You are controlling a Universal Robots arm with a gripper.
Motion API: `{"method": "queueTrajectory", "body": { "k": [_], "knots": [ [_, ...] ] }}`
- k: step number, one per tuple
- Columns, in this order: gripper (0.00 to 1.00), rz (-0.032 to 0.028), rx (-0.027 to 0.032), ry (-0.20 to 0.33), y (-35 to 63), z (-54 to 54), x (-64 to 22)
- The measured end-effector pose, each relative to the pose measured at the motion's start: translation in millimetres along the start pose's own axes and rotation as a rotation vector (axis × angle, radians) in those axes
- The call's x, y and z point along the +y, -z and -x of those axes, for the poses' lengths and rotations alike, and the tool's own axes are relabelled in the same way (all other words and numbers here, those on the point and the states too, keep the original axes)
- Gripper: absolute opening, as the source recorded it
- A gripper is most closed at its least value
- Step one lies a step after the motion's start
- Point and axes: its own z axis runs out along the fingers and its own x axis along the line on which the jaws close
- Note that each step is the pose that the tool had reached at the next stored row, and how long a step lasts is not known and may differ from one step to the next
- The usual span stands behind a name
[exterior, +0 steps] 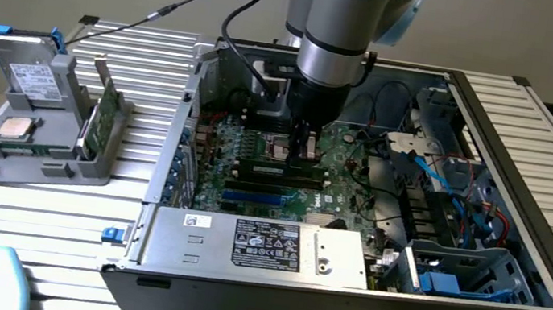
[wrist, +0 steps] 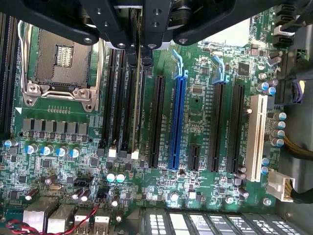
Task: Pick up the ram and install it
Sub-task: 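Insert the ram into the slot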
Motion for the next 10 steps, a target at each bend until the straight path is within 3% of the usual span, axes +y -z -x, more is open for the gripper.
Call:
{"method": "queueTrajectory", "body": {
  "k": [10],
  "knots": [
    [0.14, -0.0001, 0.0002, 0.0, 1.1, 0.2, 0.0]
  ]
}}
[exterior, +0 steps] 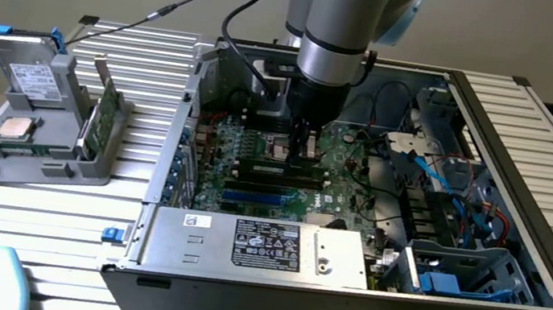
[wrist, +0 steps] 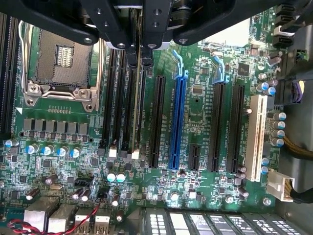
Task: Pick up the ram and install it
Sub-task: 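Insert the ram into the slot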
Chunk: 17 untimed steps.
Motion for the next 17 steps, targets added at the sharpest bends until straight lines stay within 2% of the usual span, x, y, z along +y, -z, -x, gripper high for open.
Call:
{"method": "queueTrajectory", "body": {
  "k": [17],
  "knots": [
    [0.14, 0.0006, 0.0036, -0.003, 0.1, -2.0, -0.5]
  ]
}}
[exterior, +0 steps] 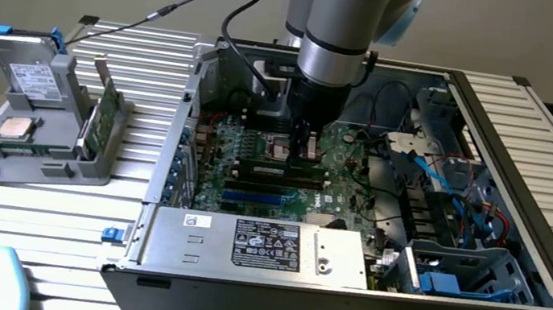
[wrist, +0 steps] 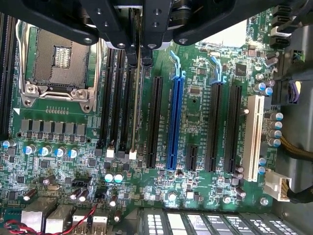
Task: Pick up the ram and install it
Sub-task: 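Insert the ram into the slot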
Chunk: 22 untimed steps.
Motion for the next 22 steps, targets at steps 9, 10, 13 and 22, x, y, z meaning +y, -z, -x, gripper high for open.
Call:
{"method": "queueTrajectory", "body": {
  "k": [9, 10, 13, 22],
  "knots": [
    [0.14, 0.0006, 0.0001, -0.006, -0.5, -0.3, -0.1],
    [0.14, 0.0006, 0.0001, -0.006, -0.7, -0.4, -0.2],
    [0.14, 0.0006, 0.0002, -0.007, -1.6, -0.3, -0.7],
    [0.14, 0.001, 0.0001, -0.011, -3.6, -0.1, -1.0]
  ]
}}
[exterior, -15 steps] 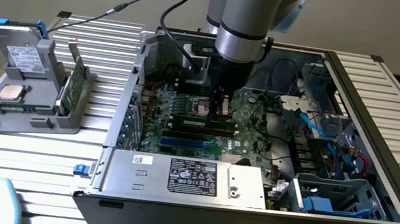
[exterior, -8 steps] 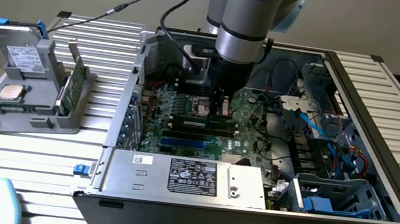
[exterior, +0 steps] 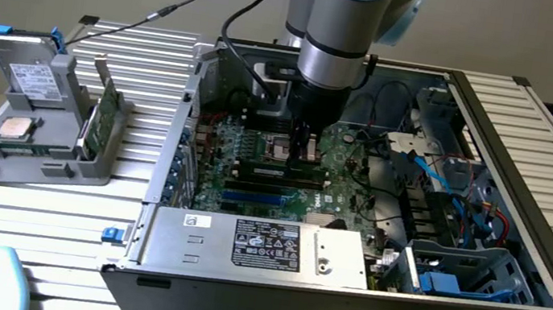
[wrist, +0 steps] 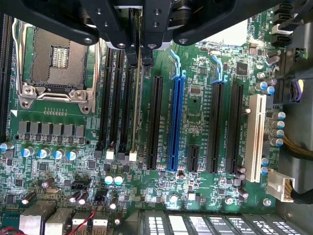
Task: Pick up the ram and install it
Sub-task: 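Insert the ram into the slot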
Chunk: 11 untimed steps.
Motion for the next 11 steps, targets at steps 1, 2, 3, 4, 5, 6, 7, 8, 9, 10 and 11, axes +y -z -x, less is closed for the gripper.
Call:
{"method": "queueTrajectory", "body": {
  "k": [1, 2, 3, 4, 5, 6, 7, 8, 9, 10, 11],
  "knots": [
    [0.14, 0.0001, -0.0002, -0.002, 0.0, 0.0, 0.0],
    [0.14, 0.0002, -0.0004, -0.004, 0.0, 0.0, 0.0],
    [0.14, 0.0004, -0.0006, -0.006, 0.0, 0.0, 0.0],
    [0.14, 0.0005, -0.0008, -0.008, 0.0, 0.0, 0.0],
    [0.14, 0.0006, -0.0009, -0.009, 0.0, 0.0, 0.0],
    [0.14, 0.0008, -0.001, -0.011, 0.0, 0.0, 0.0],
    [0.14, 0.0009, -0.0012, -0.013, 0.0, 0.0, 0.0],
    [0.14, 0.0011, -0.0013, -0.015, 0.0, 0.0, 0.0],
    [0.14, 0.0013, -0.0015, -0.016, 0.0, 0.0, 0.0],
    [0.14, 0.0014, -0.0016, -0.018, 0.0, 0.0, 0.0],
    [0.14, 0.0015, -0.0017, -0.019, 0.0, 0.0, 0.0]
  ]
}}
